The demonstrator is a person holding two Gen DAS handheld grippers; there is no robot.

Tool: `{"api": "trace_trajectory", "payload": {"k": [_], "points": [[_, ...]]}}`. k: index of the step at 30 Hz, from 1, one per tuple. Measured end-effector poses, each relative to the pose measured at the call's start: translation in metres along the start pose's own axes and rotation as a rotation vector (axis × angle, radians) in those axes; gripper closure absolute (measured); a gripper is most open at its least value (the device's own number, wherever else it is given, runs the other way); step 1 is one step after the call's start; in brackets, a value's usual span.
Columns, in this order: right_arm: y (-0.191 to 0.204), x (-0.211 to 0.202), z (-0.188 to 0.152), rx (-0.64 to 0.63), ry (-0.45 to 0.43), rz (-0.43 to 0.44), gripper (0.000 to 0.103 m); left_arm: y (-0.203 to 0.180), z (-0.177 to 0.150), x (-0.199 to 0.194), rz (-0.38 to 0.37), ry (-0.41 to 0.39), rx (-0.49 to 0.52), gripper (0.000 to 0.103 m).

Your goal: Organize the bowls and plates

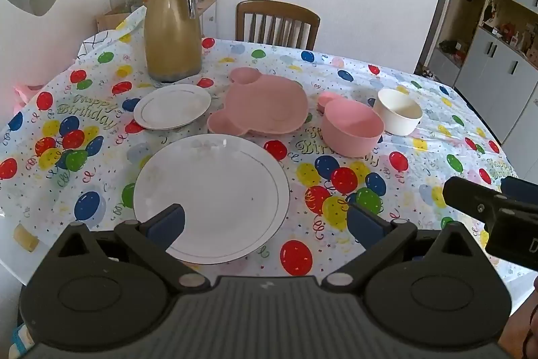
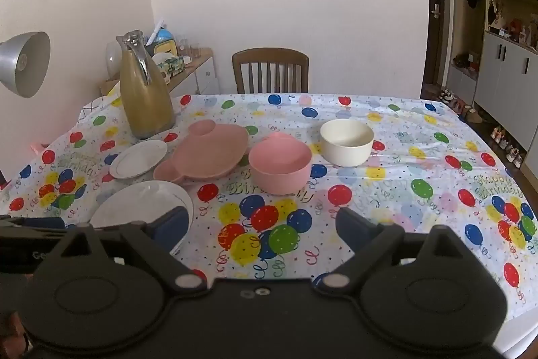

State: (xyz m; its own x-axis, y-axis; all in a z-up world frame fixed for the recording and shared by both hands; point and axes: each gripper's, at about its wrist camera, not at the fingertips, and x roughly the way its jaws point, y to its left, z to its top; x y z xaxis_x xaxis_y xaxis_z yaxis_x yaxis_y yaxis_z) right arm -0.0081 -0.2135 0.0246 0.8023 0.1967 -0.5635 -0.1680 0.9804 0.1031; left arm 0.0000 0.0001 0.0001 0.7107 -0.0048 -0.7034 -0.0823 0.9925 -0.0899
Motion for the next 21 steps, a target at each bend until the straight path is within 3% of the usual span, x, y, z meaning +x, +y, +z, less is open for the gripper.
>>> {"api": "trace_trajectory", "payload": {"k": [21], "points": [[-0.005, -0.007, 0.002, 0.01, -0.025, -0.014, 0.011, -0.008, 0.007, -0.012, -0.016, -0.073, 0.022, 0.0]]}}
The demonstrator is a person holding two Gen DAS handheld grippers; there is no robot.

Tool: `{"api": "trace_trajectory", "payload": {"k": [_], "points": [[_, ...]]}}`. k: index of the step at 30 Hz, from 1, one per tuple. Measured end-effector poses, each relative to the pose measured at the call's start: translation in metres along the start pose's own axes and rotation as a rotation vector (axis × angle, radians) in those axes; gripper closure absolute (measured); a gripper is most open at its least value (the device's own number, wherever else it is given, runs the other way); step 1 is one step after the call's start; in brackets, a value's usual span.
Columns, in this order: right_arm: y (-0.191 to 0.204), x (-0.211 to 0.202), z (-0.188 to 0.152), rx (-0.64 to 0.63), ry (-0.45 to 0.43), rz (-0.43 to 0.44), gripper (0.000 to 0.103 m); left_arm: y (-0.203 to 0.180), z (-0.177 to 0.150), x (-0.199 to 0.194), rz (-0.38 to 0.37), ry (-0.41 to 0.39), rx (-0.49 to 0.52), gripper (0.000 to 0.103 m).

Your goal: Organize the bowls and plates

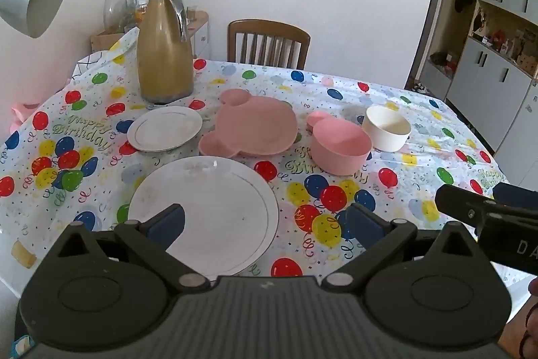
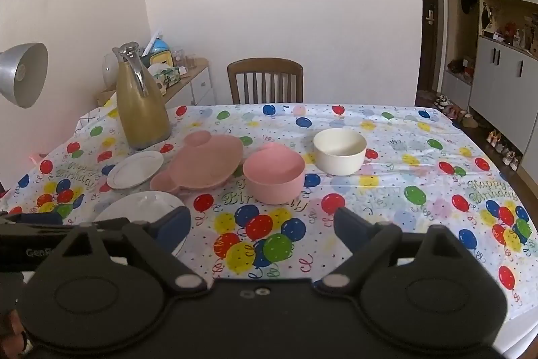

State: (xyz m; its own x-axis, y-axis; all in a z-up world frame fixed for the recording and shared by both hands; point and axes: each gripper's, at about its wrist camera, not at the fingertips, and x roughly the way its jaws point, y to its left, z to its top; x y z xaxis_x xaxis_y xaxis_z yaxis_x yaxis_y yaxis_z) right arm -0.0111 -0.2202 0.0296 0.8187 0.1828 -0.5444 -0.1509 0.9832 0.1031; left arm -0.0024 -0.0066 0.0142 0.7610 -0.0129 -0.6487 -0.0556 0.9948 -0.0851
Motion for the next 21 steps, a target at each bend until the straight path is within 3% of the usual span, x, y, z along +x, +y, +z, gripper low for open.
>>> {"api": "trace_trajectory", "payload": {"k": [21], "points": [[-0.0016, 0.002, 0.002, -0.004, -0.007, -0.01, 0.012, 0.0017, 0.0, -0.0011, -0.004, -0.026, 0.002, 0.0]]}}
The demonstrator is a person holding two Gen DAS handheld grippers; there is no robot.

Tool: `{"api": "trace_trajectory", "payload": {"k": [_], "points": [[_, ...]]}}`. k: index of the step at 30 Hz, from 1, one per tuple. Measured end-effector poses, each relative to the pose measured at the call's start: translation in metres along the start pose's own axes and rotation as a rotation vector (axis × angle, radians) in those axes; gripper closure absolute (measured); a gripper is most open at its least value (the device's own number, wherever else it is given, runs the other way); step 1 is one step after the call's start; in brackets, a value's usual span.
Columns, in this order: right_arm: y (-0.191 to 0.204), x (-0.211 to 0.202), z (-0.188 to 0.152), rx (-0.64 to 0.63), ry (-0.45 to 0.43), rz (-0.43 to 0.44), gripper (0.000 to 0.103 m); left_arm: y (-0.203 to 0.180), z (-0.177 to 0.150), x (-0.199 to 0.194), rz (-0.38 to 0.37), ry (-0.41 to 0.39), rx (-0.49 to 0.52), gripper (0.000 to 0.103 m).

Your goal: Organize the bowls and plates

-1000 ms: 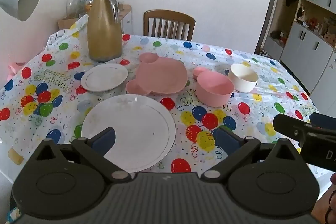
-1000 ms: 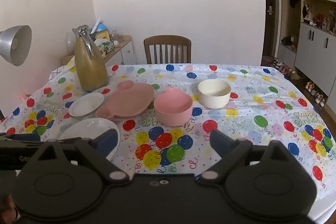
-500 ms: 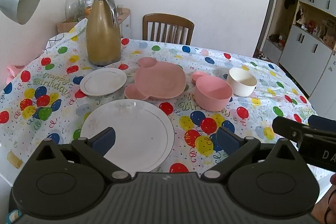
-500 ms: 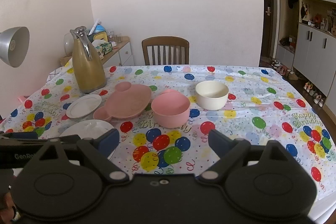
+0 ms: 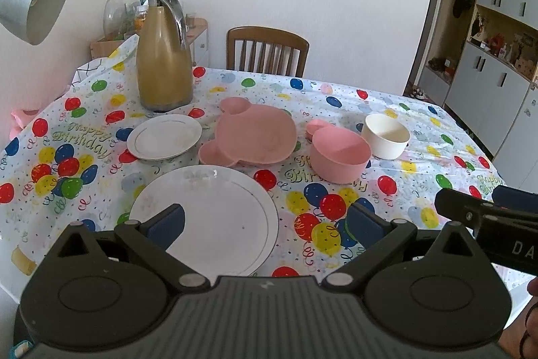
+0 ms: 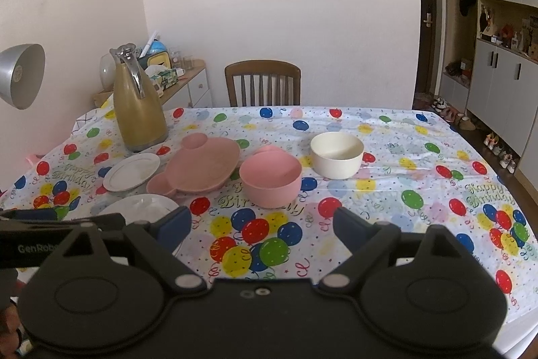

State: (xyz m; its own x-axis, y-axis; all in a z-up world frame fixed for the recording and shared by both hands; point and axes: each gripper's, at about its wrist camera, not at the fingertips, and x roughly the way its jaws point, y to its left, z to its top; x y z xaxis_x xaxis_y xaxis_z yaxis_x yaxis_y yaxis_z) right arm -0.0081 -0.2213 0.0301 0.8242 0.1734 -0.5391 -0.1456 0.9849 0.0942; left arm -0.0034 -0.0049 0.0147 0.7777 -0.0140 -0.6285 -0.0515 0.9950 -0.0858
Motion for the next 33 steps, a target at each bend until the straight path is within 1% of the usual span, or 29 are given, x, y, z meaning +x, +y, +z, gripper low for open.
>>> {"api": "trace_trajectory", "payload": {"k": [9, 14, 20, 25, 30, 33], "points": [[0.004, 0.001, -0.001, -0.014, 0.0, -0.002, 0.012, 0.0, 0.001, 0.001, 0.003, 0.001, 0.002, 0.0], [0.004, 0.001, -0.001, -0.015, 0.0, -0.004, 0.012, 0.0, 0.001, -0.001, -0.012, -0.01, 0.008, 0.0], [0.004, 0.002, -0.001, -0.017, -0.001, -0.004, 0.012, 0.004, 0.001, -0.001, -0.003, -0.017, -0.006, 0.0], [0.005, 0.003, -0.001, -0.02, -0.003, -0.003, 0.012, 0.004, 0.002, 0.0, -0.013, -0.019, -0.008, 0.0], [0.007, 0.006, -0.001, -0.02, -0.001, 0.0, 0.012, 0.006, 0.004, -0.002, -0.031, -0.045, -0.013, 0.0], [0.01, 0.012, 0.0, -0.031, 0.0, 0.003, 0.012, 0.01, 0.004, 0.007, -0.025, -0.006, -0.037, 0.0]]}}
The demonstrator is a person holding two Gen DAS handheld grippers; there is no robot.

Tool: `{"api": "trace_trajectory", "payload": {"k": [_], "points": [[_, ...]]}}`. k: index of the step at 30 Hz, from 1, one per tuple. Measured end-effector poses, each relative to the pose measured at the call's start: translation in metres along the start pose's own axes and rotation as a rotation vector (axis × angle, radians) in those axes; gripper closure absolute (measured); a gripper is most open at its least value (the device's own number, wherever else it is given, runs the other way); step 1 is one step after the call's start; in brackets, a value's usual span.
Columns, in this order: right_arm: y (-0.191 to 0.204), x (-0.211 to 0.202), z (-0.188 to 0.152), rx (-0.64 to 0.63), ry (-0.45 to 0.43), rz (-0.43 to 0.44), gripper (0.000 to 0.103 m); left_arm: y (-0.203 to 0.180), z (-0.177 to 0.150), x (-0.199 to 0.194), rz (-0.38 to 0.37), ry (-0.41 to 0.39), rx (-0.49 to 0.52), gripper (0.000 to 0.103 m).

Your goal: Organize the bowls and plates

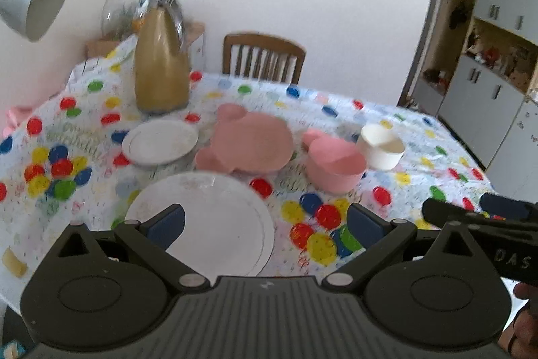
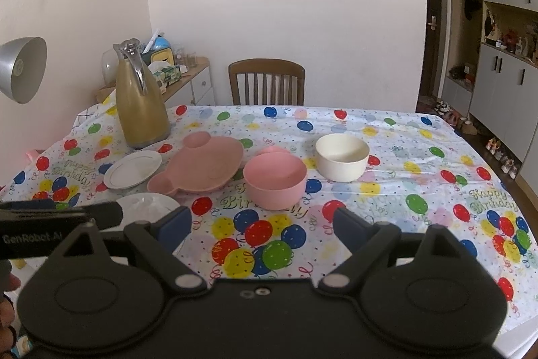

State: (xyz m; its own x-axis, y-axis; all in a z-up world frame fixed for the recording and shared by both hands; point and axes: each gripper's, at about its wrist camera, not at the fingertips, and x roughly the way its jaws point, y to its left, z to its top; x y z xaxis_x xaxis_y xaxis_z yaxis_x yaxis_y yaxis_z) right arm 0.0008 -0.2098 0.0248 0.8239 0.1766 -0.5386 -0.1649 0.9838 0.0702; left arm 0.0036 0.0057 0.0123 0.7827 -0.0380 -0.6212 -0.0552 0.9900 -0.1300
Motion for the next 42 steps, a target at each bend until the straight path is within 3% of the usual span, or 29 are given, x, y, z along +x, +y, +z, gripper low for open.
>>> {"api": "trace_trajectory", "payload": {"k": [4, 19, 25, 30, 35, 38, 40, 42], "points": [[0.005, 0.004, 0.0, -0.011, 0.004, 0.009, 0.013, 0.007, -0.002, 0.005, 0.014, 0.025, -0.022, 0.0], [0.017, 0.02, 0.005, -0.029, 0.013, 0.037, 0.015, 0.025, 0.004, 0.006, 0.07, -0.039, -0.039, 0.0], [0.028, 0.05, 0.002, -0.095, 0.04, 0.081, 0.015, 0.044, 0.001, 0.022, 0.123, -0.076, -0.028, 0.0], [0.041, 0.087, -0.006, -0.131, 0.104, 0.12, 0.021, 0.07, -0.007, 0.055, 0.17, -0.025, -0.053, 0.001], [0.053, 0.122, -0.013, -0.121, 0.19, 0.163, 0.027, 0.094, -0.011, 0.084, 0.197, 0.059, -0.07, 0.012], [0.062, 0.142, -0.016, -0.125, 0.242, 0.177, 0.036, 0.108, -0.012, 0.095, 0.2, 0.092, -0.092, 0.027], [0.068, 0.153, -0.017, -0.126, 0.275, 0.189, 0.048, 0.118, -0.012, 0.103, 0.199, 0.123, -0.111, 0.038], [0.071, 0.163, -0.018, -0.118, 0.303, 0.2, 0.053, 0.13, -0.013, 0.109, 0.193, 0.149, -0.139, 0.042]]}}
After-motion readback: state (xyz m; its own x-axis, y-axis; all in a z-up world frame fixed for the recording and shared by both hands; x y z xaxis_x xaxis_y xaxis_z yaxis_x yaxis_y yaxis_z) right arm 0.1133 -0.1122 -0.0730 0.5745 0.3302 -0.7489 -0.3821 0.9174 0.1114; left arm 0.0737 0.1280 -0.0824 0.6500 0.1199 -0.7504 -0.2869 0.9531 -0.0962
